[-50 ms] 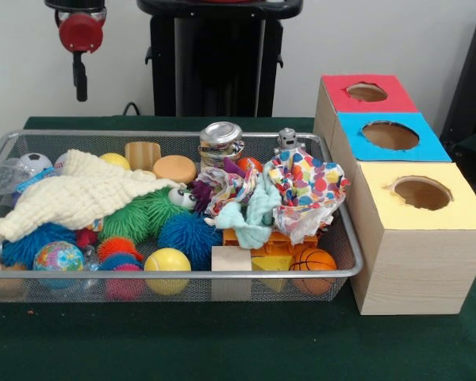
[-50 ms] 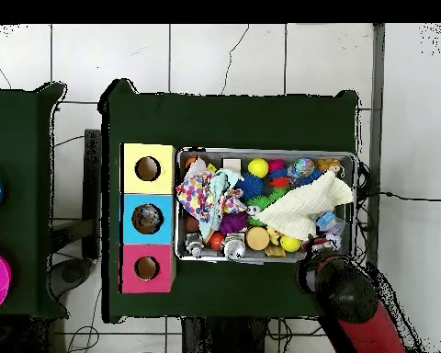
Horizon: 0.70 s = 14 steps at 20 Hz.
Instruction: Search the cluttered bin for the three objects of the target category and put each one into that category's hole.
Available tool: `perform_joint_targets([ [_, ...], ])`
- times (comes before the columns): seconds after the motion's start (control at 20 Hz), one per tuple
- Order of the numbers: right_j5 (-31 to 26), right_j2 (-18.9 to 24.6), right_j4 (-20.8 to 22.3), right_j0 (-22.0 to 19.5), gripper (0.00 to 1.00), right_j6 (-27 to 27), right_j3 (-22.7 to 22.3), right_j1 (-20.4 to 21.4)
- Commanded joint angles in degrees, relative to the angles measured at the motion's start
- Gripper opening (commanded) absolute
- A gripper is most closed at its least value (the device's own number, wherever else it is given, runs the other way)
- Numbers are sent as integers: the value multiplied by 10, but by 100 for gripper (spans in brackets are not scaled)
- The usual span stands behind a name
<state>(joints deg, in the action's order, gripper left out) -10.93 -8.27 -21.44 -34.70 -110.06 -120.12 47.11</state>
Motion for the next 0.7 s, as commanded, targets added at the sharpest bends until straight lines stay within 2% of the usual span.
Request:
perform_joint_targets([
  [0.05, -85, 9, 35, 3, 100, -15, 108, -33],
  [0.4, -148, -23, 52, 19, 100, -36, 185, -55],
  [0.55, -135, -14, 52, 12, 100, -38, 193, -57],
  [0.7, -95, 25, 37, -16, 100, -40, 180, -60],
])
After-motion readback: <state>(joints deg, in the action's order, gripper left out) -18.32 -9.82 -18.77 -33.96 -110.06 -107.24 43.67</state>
